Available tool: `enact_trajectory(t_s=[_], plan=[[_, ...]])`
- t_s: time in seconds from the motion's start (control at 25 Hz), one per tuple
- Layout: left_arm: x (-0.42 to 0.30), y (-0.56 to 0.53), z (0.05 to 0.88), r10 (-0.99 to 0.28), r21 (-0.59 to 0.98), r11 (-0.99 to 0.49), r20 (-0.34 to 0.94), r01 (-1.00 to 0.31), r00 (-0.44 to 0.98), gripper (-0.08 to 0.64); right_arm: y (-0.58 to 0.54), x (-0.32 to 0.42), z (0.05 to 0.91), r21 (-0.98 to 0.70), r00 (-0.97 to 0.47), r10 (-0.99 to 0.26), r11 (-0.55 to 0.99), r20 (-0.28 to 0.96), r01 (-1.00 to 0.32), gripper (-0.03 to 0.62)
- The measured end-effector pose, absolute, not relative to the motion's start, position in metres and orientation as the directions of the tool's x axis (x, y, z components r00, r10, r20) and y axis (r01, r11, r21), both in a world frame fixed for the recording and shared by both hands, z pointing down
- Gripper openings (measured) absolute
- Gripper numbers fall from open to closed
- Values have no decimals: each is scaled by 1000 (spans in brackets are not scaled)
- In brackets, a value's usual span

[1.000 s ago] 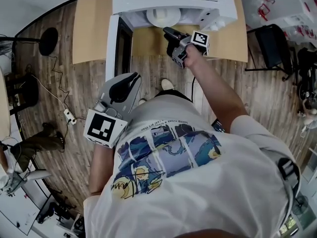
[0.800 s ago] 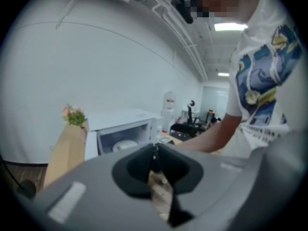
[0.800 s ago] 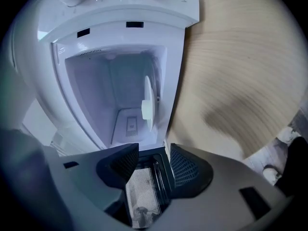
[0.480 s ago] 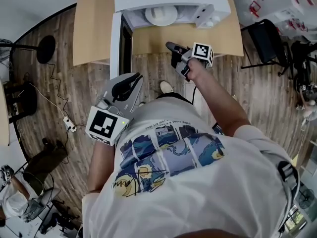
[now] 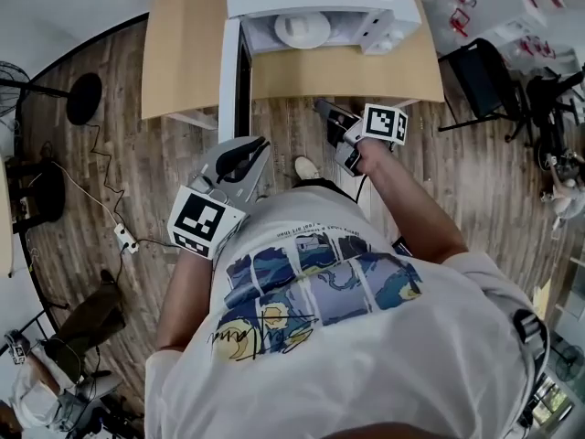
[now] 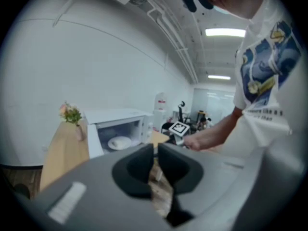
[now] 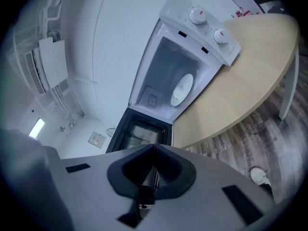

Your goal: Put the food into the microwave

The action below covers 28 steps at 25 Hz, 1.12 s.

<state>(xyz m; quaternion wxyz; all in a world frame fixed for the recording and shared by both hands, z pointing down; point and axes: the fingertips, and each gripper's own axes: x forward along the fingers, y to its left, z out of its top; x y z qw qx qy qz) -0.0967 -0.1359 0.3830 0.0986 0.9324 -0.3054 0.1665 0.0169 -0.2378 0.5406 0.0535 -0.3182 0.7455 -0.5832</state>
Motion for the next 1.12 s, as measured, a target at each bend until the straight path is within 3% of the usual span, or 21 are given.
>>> enact_trajectory(t_s=[0.52,1.12], plan=[[-105,-102,390,-479,11,-855,368,-519,797,34,-152,-4,473,-735,-776,-567,397,274,-550,8],[-100,-91,396,-460,-113,-884,375,-453,805,34,-102,-22,438,-551,-747,-596,534,293,-642,6]])
